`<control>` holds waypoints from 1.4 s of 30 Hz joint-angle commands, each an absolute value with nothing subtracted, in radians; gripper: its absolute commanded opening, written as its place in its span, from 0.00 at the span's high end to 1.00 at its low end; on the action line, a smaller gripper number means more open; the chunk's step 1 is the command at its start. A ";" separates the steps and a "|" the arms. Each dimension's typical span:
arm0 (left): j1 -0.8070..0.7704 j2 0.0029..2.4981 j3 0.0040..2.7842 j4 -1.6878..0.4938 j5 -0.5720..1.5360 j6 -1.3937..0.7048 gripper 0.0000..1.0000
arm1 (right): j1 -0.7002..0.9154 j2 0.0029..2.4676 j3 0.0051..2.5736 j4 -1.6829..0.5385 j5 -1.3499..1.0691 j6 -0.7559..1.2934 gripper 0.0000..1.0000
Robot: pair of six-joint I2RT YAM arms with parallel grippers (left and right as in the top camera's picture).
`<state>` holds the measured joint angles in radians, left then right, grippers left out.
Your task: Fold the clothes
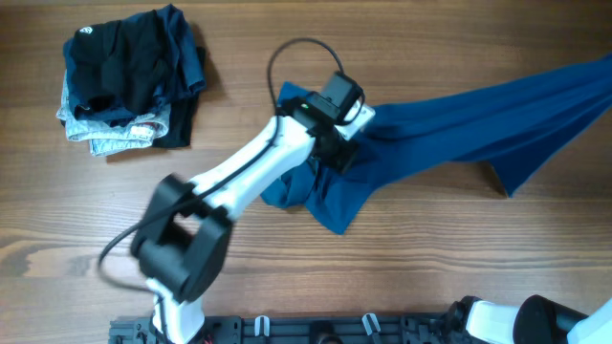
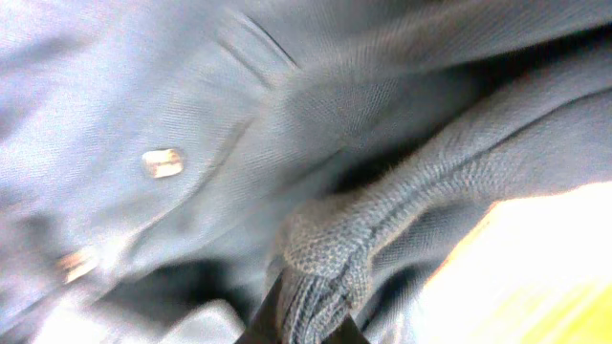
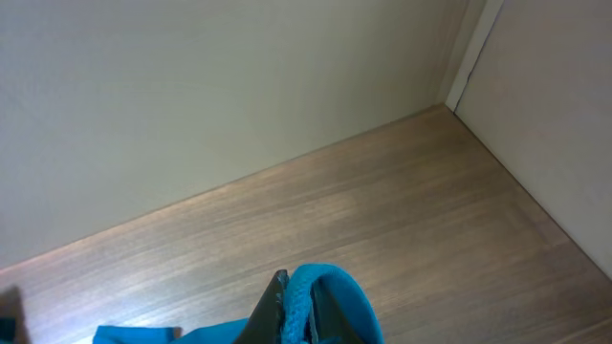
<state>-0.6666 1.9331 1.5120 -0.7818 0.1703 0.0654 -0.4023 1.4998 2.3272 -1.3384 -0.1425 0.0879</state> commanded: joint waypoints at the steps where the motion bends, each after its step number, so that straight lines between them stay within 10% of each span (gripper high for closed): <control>1: -0.618 1.698 1.543 -0.791 0.065 -0.006 0.96 | -0.407 1.500 2.329 -1.326 -0.159 0.078 0.96; 20: -0.520 0.994 1.691 -0.689 -0.262 -0.031 0.96 | -0.407 1.325 2.330 -1.318 -0.215 0.053 0.96; 42: -0.548 1.086 1.922 -0.921 -0.422 -0.031 0.96 | -0.407 1.264 2.376 -1.457 -0.063 0.116 0.96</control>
